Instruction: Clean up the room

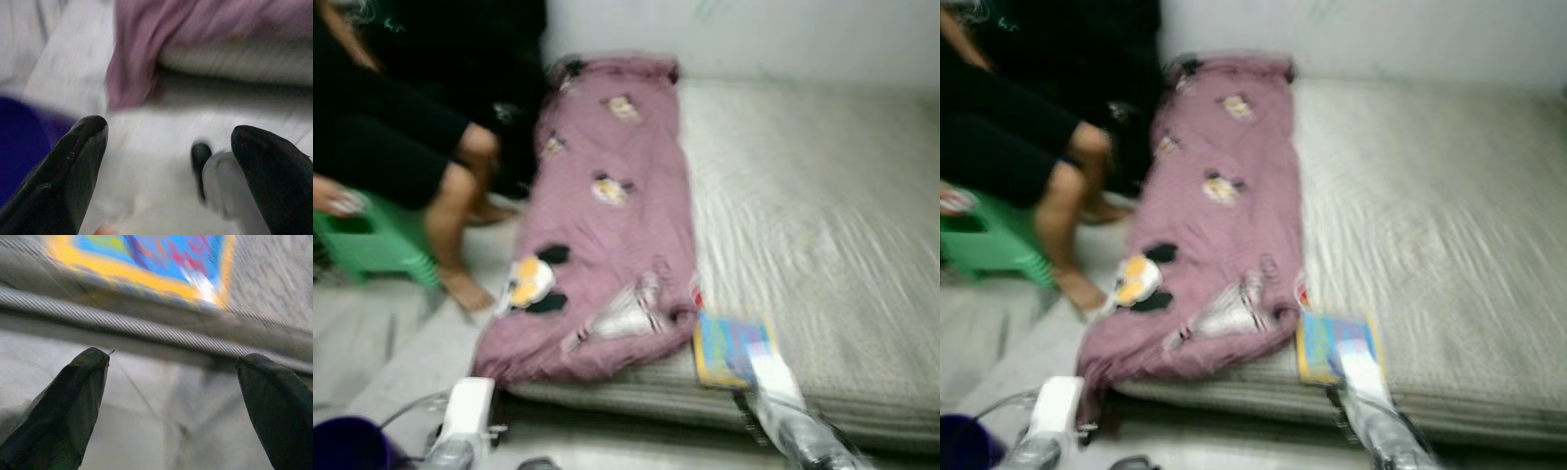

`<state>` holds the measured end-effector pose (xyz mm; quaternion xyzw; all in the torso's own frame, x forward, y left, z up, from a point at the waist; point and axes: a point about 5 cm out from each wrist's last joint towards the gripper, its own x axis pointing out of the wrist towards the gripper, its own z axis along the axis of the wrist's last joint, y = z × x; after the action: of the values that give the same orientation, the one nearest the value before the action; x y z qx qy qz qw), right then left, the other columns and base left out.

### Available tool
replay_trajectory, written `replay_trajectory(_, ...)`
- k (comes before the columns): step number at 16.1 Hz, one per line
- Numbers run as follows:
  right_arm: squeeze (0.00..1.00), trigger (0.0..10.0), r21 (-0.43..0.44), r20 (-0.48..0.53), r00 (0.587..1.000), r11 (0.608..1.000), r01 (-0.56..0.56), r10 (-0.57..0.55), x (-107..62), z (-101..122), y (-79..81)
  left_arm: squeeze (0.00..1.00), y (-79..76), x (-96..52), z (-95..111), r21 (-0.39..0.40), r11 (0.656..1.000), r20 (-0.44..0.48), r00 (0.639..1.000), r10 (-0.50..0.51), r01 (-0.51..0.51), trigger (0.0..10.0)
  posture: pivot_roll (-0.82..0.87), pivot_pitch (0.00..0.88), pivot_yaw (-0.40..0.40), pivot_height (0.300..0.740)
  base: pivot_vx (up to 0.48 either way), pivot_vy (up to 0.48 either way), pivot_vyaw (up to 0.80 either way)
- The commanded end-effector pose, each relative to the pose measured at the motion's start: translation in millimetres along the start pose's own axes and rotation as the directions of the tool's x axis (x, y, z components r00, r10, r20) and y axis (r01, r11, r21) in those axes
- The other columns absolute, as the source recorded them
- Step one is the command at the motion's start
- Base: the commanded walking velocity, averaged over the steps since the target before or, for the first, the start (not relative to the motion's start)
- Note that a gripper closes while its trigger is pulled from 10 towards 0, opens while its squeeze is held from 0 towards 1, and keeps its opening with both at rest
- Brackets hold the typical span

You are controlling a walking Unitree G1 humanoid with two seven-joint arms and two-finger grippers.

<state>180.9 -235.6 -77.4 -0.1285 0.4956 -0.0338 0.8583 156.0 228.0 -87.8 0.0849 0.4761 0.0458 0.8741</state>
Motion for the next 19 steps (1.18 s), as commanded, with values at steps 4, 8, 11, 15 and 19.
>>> replay_trajectory(4,0.00,10.0,-0.009,0.075,0.997,1.000,-0.024,0.025,1.7,25.6,12.8,0.00,13.7,-2.7,-11.7,0.012,1.000,-0.044,0.999,0.026,-0.025,10.0,-0.09,0.000,-0.035,0.740,0.000,0.000,0.00)
replay_trajectory(8,0.00,10.0,-0.018,0.073,0.997,1.000,-0.023,0.024,1.7,26.2,13.0,0.00,13.9,-2.6,-11.0,0.026,0.999,-0.043,0.999,0.027,-0.026,10.0,-0.09,0.000,-0.035,0.740,0.000,0.000,0.00)
replay_trajectory(11,0.00,10.0,-0.023,0.075,0.997,0.999,-0.025,0.026,1.8,27.3,13.5,0.00,13.9,-2.4,-10.5,0.029,0.999,-0.043,0.999,0.025,-0.024,10.0,-0.09,0.000,-0.035,0.740,0.000,0.000,0.00)
replay_trajectory(15,0.00,10.0,-0.059,0.083,0.996,0.998,-0.031,0.035,1.9,30.8,13.8,0.00,13.5,-2.1,-9.2,0.028,0.999,-0.041,0.999,0.026,-0.025,10.0,-0.09,0.000,-0.038,0.740,0.000,0.000,0.00)
replay_trajectory(19,0.00,10.0,-0.068,0.085,0.995,0.996,-0.049,0.055,1.9,32.6,14.9,0.00,13.6,-1.9,-8.6,0.029,0.999,-0.041,0.999,0.023,-0.022,10.0,-0.09,0.000,-0.039,0.740,0.000,0.000,0.51)
